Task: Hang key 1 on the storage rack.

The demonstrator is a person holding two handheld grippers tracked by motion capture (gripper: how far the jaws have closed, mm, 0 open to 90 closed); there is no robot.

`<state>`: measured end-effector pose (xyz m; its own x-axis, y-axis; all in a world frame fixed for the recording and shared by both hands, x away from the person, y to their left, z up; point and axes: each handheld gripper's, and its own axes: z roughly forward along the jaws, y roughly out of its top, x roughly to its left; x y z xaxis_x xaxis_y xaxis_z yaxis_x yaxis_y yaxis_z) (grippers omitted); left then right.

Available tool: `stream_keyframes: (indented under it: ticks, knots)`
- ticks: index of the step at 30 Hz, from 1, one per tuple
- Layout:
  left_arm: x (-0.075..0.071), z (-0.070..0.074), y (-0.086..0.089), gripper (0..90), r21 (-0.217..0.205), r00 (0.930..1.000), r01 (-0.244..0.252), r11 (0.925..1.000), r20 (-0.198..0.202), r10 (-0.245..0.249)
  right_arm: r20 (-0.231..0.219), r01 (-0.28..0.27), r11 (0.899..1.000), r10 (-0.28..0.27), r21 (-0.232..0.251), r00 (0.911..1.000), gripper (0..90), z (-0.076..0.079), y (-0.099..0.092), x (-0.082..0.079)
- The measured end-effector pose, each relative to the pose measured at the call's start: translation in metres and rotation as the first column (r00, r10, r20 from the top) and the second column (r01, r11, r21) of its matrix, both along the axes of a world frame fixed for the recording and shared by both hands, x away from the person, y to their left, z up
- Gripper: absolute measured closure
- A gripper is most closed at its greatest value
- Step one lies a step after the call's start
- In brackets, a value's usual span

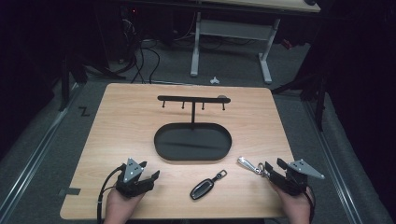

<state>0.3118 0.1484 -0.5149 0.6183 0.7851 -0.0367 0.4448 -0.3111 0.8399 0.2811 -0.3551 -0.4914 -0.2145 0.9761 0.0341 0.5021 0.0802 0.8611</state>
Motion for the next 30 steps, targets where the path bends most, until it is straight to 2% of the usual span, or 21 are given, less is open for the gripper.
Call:
stream_keyframes:
  ticks: [10, 16, 21, 23, 24, 26, 27, 29, 30]
  knots:
    - [0.002, -0.001, 0.001, 38.9, -0.009, 1.0000, 0.008, 0.9999, -0.006, -0.008, -0.015, 0.018, 1.000, -0.018, 0.000, 0.9997, 50.8, -0.002, 0.001, 0.000]
    - [0.003, -0.003, 0.006, 39.8, -0.008, 1.0000, -0.002, 1.0000, 0.006, 0.002, -0.020, 0.009, 1.000, -0.009, 0.008, 0.9998, 48.6, -0.003, 0.002, 0.000]
    - [0.004, 0.000, 0.012, 43.2, -0.019, 0.9995, -0.026, 0.9995, 0.018, 0.026, -0.027, -0.018, 1.000, 0.017, -0.009, 0.9995, 50.3, -0.004, 0.011, 0.000]
    - [0.004, 0.003, 0.015, 45.0, 0.004, 0.9991, -0.030, 0.9995, 0.031, 0.030, -0.027, -0.024, 1.000, 0.024, -0.013, 0.9994, 51.4, -0.003, 0.013, 0.000]
    - [0.005, 0.005, 0.015, 45.9, 0.018, 0.9992, -0.034, 0.9993, 0.022, 0.034, -0.026, -0.029, 0.999, 0.028, -0.014, 0.9993, 52.8, -0.003, 0.015, 0.000]
    - [0.006, 0.009, 0.016, 46.3, 0.013, 0.9993, -0.036, 0.9993, -0.005, 0.036, -0.026, -0.049, 0.999, 0.048, -0.015, 0.9985, 55.8, -0.002, 0.020, -0.001]
    - [0.003, 0.011, 0.015, 46.4, 0.025, 0.9997, -0.026, 0.9993, -0.001, 0.026, -0.024, -0.060, 0.998, 0.060, -0.018, 0.9979, 56.8, -0.002, 0.022, -0.001]
    - [-0.004, 0.012, 0.014, 47.1, 0.094, 0.9994, -0.029, 0.9952, 0.022, 0.027, -0.021, -0.080, 0.996, 0.079, -0.025, 0.9966, 58.4, -0.002, 0.028, -0.001]
    - [-0.007, 0.011, 0.015, 47.1, 0.090, 0.9990, -0.035, 0.9953, 0.031, 0.032, -0.020, -0.090, 0.996, 0.089, -0.025, 0.9958, 58.3, -0.002, 0.031, -0.001]
